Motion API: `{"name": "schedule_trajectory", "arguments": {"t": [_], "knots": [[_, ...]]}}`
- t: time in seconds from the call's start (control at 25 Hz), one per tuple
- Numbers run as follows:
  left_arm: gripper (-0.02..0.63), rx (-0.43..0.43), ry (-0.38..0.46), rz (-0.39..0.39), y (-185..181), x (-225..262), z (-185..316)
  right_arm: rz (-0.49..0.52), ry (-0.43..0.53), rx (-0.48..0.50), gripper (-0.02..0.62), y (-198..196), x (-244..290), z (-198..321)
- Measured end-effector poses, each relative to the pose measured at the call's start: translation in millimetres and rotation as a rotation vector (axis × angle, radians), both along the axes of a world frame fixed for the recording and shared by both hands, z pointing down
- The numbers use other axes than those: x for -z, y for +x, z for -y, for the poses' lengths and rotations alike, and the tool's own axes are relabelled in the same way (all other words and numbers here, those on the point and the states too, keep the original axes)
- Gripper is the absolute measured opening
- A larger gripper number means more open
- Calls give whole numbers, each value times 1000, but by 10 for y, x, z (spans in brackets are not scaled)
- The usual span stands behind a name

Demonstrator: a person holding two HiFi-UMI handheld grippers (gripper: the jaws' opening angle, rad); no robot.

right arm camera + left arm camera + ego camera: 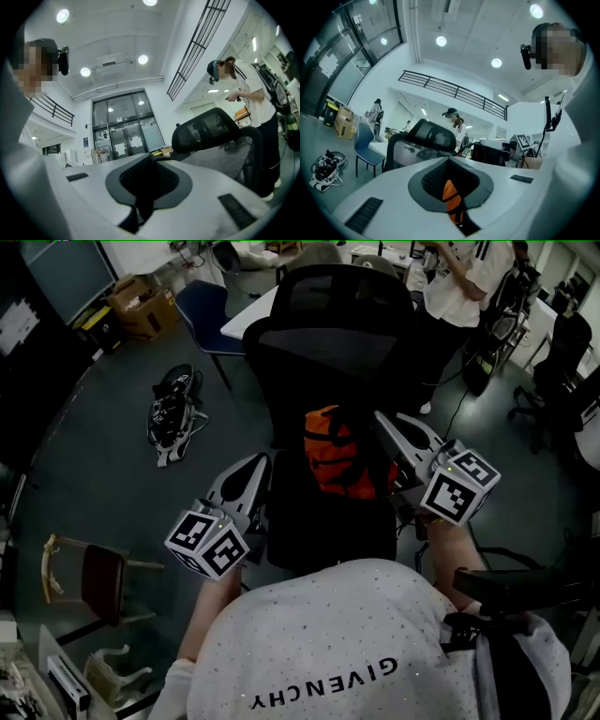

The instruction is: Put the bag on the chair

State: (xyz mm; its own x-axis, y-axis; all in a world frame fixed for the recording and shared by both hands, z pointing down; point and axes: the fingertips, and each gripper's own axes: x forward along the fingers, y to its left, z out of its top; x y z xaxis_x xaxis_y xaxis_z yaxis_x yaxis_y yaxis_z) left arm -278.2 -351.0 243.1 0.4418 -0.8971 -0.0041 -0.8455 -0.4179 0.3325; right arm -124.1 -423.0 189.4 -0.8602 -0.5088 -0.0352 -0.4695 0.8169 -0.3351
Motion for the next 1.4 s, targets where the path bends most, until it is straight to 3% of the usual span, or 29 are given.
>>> {"name": "schedule_trajectory", "arguments": {"t": [0.24, 0.64, 0.96, 1.28, 1.4], "knots": [[0, 31, 14, -27, -63, -193, 399, -31, -9, 41, 14, -170, -227, 434], [0, 136, -78, -13, -158, -663, 768, -59, -129, 72, 14, -318, -917, 874], [0, 139, -135, -47, -106, -1055, 954, -28, -259, 68, 14, -291, -1574, 1184], [0, 104, -186, 6, -64, -1419, 1245, -74, -223, 95, 15, -434, -1957, 1294], [0, 105, -199, 11, -31, -1525, 1262, -57, -254, 84, 15, -407, -2097, 1316]]}}
